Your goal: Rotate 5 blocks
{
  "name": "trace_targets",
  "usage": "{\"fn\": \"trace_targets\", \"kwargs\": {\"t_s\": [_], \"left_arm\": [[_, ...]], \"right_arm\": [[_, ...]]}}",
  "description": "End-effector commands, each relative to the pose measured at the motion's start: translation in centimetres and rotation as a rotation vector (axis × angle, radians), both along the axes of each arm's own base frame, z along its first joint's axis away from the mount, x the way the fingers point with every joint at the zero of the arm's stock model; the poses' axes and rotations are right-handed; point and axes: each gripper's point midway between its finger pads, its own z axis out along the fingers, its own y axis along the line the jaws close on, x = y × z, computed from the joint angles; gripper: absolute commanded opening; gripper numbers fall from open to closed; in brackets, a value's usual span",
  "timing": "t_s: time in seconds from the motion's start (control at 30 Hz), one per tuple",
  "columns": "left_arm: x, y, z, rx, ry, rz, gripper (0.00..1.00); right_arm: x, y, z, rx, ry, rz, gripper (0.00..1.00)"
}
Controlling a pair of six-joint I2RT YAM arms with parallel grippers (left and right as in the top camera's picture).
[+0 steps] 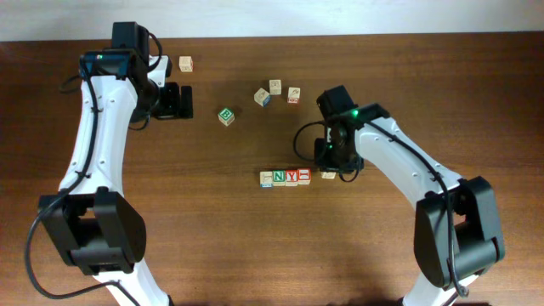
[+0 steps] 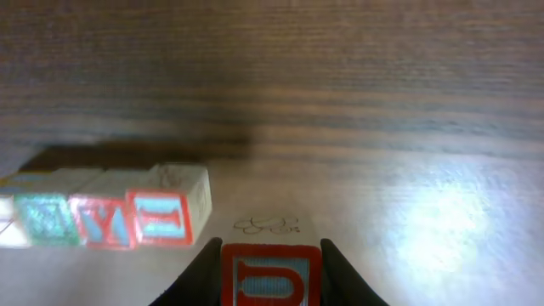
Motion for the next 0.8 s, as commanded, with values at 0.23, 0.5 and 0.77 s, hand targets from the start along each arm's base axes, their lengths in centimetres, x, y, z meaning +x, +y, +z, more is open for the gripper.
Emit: {"fn": "trace_targets", "kwargs": {"t_s": [0.23,0.5,0.77], "left_arm": [[0.4,0.1,0.3,0.001,-0.011,0.012,0.99],[0.4,0.1,0.3,0.001,-0.011,0.012,0.99],[0.4,0.1,0.3,0.001,-0.011,0.012,0.99]], "right_arm": [[-1.1,-0.1,-3.0,0.008,0.012,-0.003,0.27],[-1.1,1.1,-3.8,0.033,0.018,0.021,0.27],[-1.2,1.9,-3.6,0.073,0.029,0.028,0.45]]}}
